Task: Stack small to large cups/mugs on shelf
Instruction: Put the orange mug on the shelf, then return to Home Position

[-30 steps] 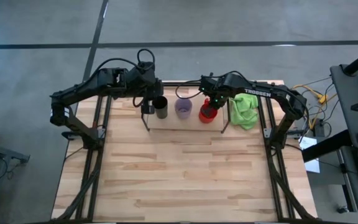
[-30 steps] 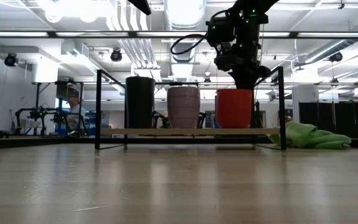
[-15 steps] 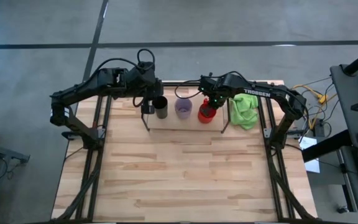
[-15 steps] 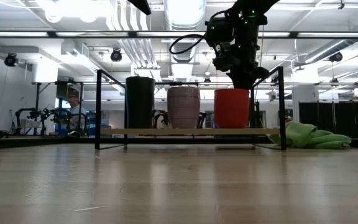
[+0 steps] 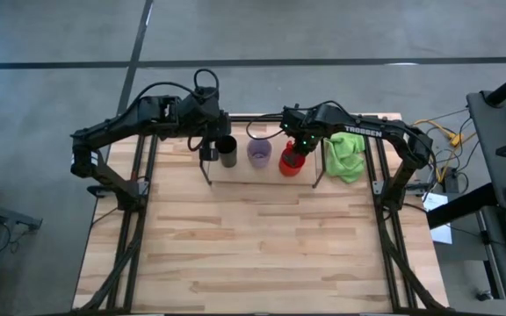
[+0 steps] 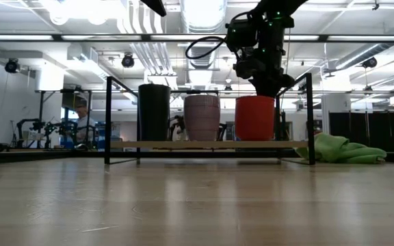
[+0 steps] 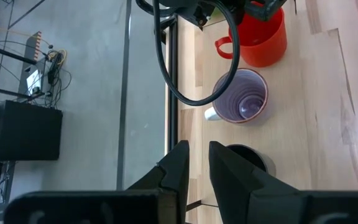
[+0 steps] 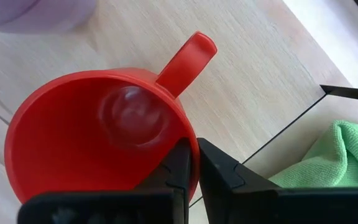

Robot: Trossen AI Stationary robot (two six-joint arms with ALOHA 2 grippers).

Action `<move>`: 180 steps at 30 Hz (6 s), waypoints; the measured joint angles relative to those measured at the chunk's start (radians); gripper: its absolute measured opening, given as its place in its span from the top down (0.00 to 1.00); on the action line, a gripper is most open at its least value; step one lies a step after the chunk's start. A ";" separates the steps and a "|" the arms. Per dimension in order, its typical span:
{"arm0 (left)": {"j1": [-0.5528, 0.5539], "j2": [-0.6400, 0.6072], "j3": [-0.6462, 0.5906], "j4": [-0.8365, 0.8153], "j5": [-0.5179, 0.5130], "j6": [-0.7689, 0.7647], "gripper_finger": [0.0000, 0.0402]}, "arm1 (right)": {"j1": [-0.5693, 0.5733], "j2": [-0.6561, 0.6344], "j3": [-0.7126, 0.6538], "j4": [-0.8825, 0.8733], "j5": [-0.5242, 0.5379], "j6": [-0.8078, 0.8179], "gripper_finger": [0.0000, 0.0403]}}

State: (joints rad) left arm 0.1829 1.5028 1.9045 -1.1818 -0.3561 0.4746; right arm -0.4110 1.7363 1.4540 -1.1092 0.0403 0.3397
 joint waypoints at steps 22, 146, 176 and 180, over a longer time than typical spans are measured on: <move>0.000 0.000 0.000 -0.002 0.000 0.000 0.88 | -0.002 0.000 0.026 0.026 0.009 0.000 0.95; 0.000 0.000 0.000 -0.005 0.000 -0.033 0.88 | 0.000 -0.028 0.025 -0.040 0.109 0.063 0.81; -0.003 -0.030 0.000 -0.209 0.000 -0.318 0.88 | 0.066 -0.130 0.534 -0.366 -0.260 -0.023 0.81; -0.003 -0.065 0.000 -0.272 0.000 -0.368 0.88 | 0.103 -0.178 0.516 -0.378 -0.170 -0.004 0.81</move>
State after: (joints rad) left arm 0.1795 1.4374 1.9041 -1.4534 -0.3561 0.1064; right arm -0.3077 1.5583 1.9699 -1.4876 -0.1298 0.3358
